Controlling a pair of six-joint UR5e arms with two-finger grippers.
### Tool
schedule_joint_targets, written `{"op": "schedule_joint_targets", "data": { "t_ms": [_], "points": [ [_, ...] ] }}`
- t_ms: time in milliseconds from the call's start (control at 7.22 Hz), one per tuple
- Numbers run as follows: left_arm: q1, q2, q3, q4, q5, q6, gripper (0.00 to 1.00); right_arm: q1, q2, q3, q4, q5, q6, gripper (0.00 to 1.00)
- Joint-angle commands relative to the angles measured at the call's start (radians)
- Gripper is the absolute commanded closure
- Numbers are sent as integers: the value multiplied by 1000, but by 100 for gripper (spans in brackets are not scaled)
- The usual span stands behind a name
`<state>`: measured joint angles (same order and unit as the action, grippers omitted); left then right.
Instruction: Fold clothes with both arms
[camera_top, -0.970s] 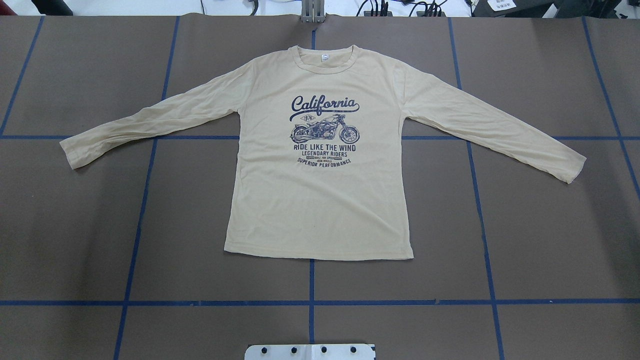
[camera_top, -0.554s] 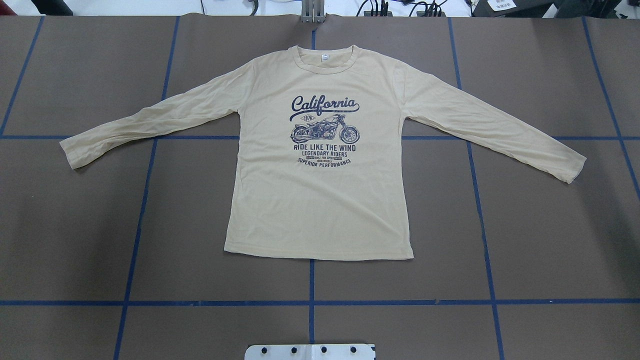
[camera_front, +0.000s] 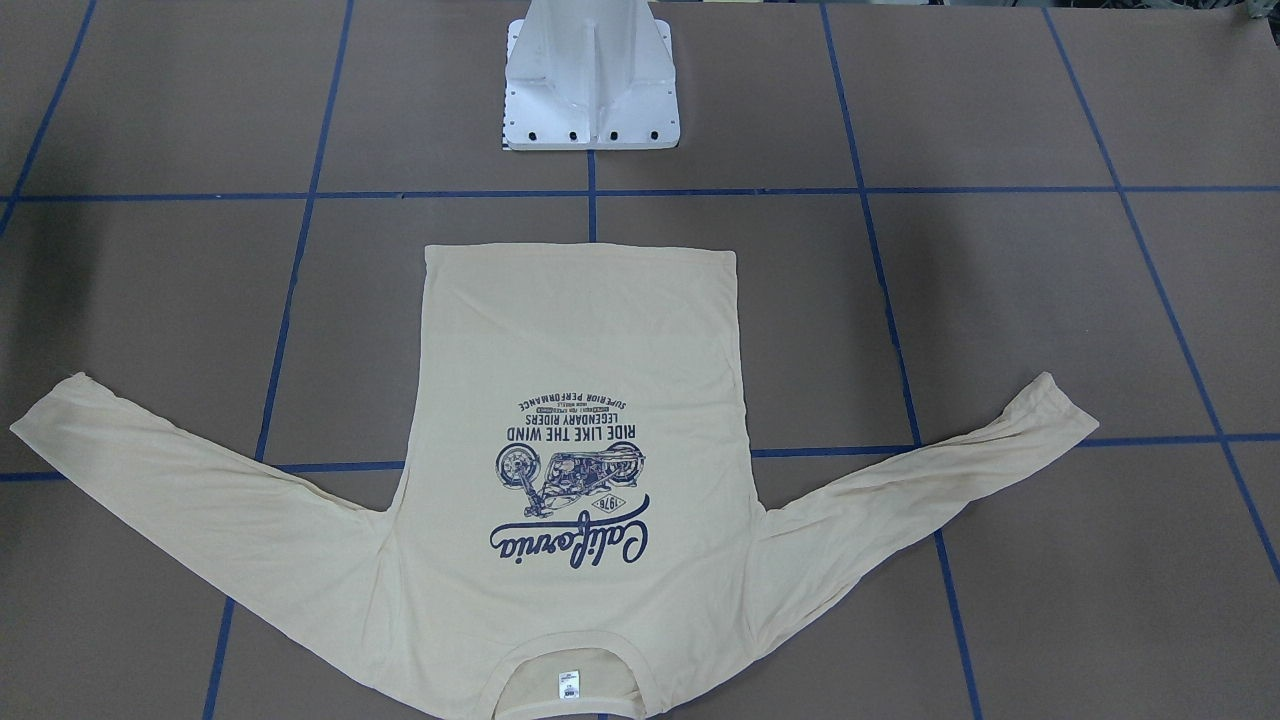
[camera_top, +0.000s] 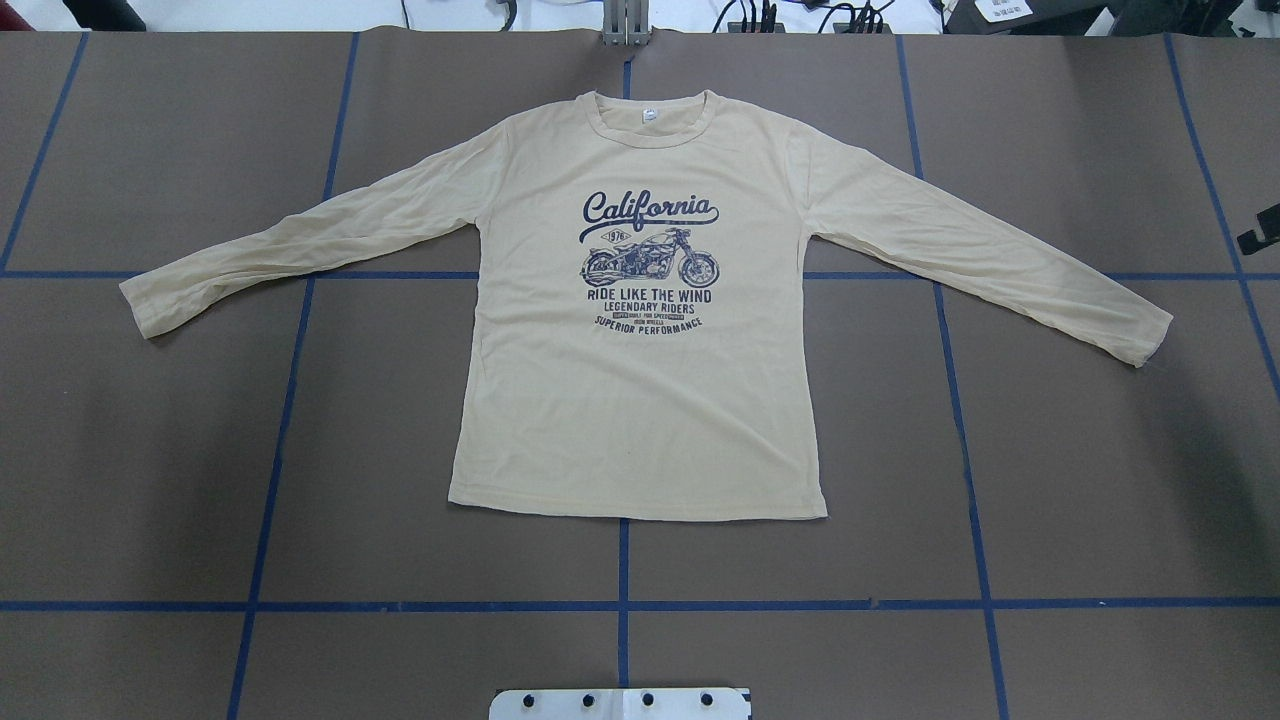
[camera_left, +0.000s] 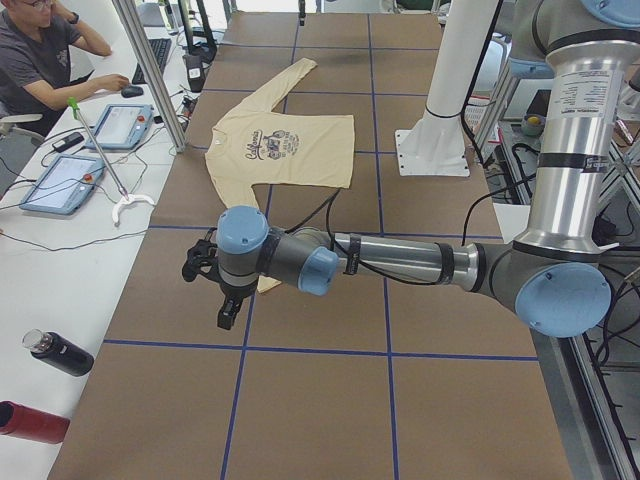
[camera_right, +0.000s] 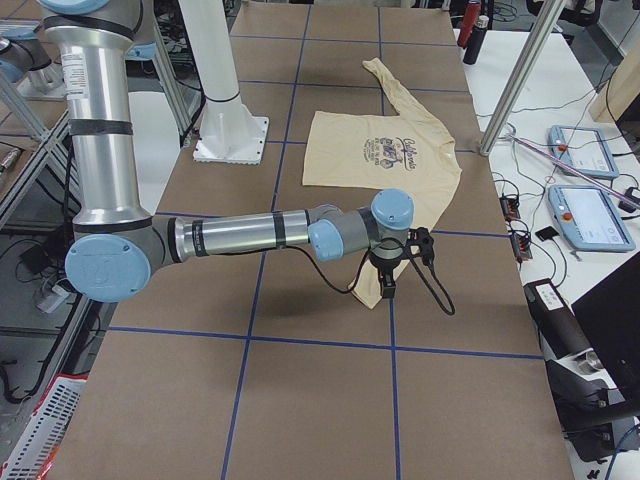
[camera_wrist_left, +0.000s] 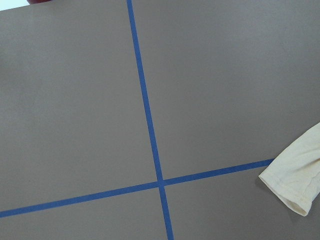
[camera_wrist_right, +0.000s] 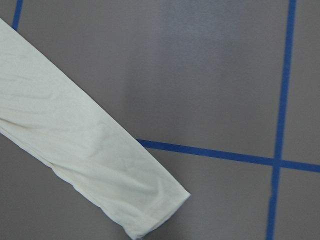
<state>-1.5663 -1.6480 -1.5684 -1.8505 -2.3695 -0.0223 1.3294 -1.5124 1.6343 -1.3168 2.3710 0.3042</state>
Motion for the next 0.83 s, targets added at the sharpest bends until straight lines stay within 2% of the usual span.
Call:
{"op": "schedule_joint_targets", "data": {
  "t_ms": [0, 139, 277, 416, 693],
  "points": [
    [12, -51, 43, -16, 1, -2, 1, -119, 4, -63, 149, -19, 142, 0],
    [37, -49, 56, -16, -1, -1, 1, -145, 1, -121, 282, -27, 142, 0],
    [37, -43, 54, -38, -1, -2, 1, -172, 1, -176, 353, -80, 142, 0],
    [37, -44, 53, -39, -1, -2, 1, -194, 4, -220, 373, -93, 135, 0],
    [37, -41, 47, -49, -1, -2, 1, -220, 12, -232, 370, -95, 135, 1]
  ]
}}
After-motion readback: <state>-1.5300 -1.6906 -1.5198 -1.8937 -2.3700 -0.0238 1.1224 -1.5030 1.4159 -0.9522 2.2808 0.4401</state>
